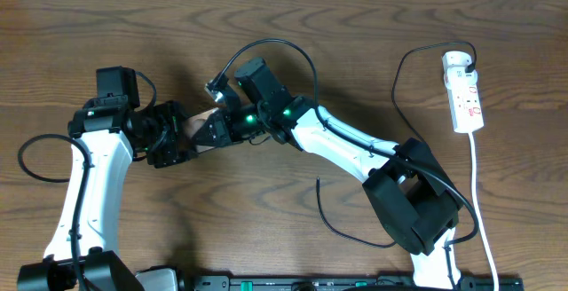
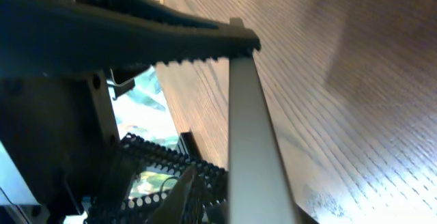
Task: Plug charger to phone and switch on socket
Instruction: 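Close the right gripper on the phone's side edge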
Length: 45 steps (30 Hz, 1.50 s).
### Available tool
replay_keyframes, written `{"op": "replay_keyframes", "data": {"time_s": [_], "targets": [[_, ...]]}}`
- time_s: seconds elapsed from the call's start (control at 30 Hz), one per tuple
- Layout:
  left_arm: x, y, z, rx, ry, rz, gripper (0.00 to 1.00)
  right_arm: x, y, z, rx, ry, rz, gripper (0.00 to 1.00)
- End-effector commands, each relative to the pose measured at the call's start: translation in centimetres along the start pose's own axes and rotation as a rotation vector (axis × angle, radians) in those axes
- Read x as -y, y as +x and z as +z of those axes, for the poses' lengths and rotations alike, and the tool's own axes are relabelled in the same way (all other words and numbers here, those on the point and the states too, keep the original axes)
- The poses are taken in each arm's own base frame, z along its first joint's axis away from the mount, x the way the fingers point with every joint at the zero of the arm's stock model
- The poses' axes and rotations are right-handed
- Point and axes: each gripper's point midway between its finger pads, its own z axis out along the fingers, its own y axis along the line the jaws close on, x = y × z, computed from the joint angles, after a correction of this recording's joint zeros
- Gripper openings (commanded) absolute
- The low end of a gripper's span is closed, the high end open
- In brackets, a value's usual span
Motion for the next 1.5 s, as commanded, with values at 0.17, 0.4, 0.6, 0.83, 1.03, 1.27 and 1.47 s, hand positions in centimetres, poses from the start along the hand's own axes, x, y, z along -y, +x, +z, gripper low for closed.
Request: {"op": "replay_keyframes", "data": {"time_s": [0.17,0.4,0.6,0.83,1.03,1.27,1.47], "targets": [[0.99,0.97,-0.69,-0.037,0.030,0.030,0.07,-1.79,0.58,0.12,-0.026,-0.039,-0.049,0.13],[0.99,0.97,-0.69,-0.036,0.031,0.037,0.07,-1.78,0.56,0.11,-0.025,-0.039,-0.049,0.08],[0.99,0.97,-0.69,-0.036,0.031,0.044,0.08,-1.78,0.56,0.11,-0.025,-0.039,-0.049,0.07],[0.98,0.97,-0.69,-0.036,0.030,0.045,0.07,-1.77,0.55,0.10,-0.025,-0.039,-0.048,0.01],[0.99,0.97,-0.69,-0.036,0.031,0.056,0.07,-1.76,0.55,0.10,-0.025,-0.038,-0.048,0.01],[0.98,0.97,-0.69,-0.036,0.031,0.089,0.44,-1.76,0.55,0.10,-0.025,-0.038,-0.048,0.01],[0.98,0.97,-0.69,-0.036,0.031,0.089,0.84,-1.77,0.55,0.10,-0.025,-0.039,-0.048,0.01]]}}
